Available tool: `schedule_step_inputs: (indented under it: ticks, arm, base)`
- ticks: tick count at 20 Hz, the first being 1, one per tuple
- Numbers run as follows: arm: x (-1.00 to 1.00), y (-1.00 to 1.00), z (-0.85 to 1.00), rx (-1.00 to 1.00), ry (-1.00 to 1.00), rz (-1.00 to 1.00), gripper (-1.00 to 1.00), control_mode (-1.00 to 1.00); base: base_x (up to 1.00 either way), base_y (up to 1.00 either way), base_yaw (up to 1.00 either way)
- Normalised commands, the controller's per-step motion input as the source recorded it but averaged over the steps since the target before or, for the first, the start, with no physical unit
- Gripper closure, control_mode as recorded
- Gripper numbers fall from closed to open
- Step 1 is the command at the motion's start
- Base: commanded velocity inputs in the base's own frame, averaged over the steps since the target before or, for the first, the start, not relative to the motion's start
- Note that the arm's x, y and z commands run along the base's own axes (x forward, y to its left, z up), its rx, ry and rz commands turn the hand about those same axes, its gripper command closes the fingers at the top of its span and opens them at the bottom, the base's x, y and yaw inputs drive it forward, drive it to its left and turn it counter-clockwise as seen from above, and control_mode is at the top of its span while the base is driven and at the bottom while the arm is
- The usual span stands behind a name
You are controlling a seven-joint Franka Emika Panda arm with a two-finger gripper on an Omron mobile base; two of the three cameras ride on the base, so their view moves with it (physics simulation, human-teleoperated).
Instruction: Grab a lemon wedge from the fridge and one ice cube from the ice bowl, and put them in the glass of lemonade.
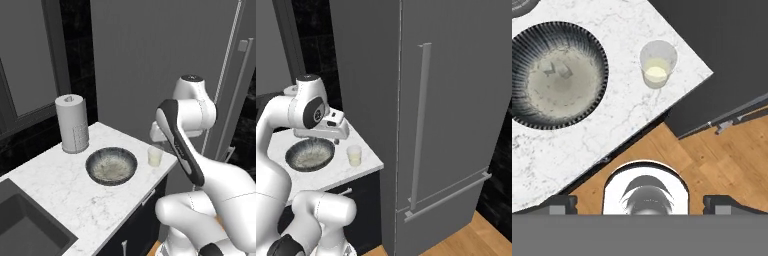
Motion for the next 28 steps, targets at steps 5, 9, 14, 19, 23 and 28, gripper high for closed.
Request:
schedule_step_inputs:
  ticks: [5, 9, 14, 19, 23, 28]
  arm:
    - [0.14, 1.0, -0.49, -0.01, -0.01, 0.0, -1.0, -1.0]
    - [0.37, 1.0, -0.49, 0.0, 0.0, 0.0, -1.0, -1.0]
    - [0.42, 0.97, -0.47, 0.03, 0.0, 0.0, -1.0, -1.0]
    - [0.41, 0.6, -0.44, 0.06, 0.03, 0.0, -1.0, -1.0]
    - [0.01, -0.44, -0.15, -0.03, 0.05, 0.07, -1.0, -1.0]
    - [-0.02, -0.33, -0.1, -0.17, 0.0, 0.28, -1.0, -1.0]
  base:
    - [0.0, 0.0, 0.0]
    - [0.0, 0.0, 0.0]
    - [0.0, 0.0, 0.0]
    - [0.0, 0.0, 0.0]
    - [0.0, 0.0, 0.0]
    - [0.0, 0.0, 0.0]
